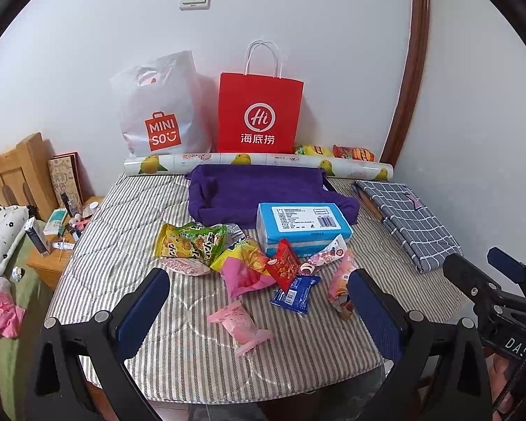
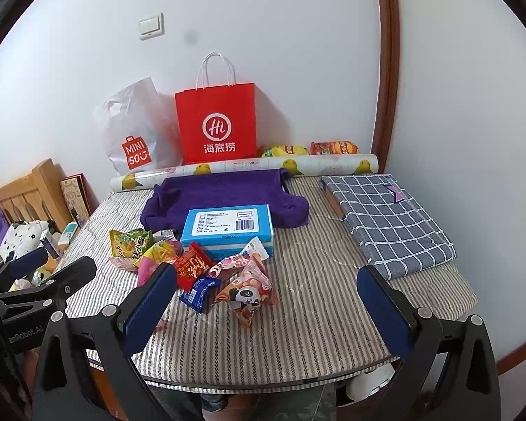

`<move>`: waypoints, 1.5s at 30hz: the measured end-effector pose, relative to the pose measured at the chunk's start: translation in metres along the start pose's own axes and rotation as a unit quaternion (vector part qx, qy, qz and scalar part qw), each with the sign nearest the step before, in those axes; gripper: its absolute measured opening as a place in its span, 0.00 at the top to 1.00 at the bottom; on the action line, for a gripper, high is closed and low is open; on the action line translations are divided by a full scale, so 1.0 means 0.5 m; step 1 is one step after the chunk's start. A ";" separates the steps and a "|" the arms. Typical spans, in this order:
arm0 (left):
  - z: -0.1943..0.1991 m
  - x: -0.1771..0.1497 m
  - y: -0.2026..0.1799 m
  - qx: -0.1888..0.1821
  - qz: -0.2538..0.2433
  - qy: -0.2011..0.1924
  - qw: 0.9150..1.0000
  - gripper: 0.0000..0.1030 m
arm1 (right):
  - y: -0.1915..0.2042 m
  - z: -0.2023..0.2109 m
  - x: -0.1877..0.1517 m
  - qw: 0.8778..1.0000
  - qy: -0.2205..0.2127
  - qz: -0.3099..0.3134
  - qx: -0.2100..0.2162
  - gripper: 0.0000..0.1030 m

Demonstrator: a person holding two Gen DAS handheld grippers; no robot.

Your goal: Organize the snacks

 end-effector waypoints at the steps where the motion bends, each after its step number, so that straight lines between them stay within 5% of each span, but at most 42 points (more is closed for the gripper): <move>1: 0.001 0.000 -0.002 0.000 -0.001 -0.001 1.000 0.01 | 0.000 0.002 -0.001 1.000 -0.001 -0.001 0.001 0.02; 45: 0.009 -0.003 -0.019 0.001 -0.007 0.000 1.000 0.01 | -0.008 0.020 0.005 1.000 -0.009 -0.008 0.004 0.02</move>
Point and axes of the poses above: each gripper's, at about its wrist camera, not at the fingertips, and z roughly against the way its jaws point, y to its left, x to its top, the point moved 5 cm from there along -z, roughly the way its jaws point, and after that the axes turned 5 degrees about -x, right-handed, at the moved point
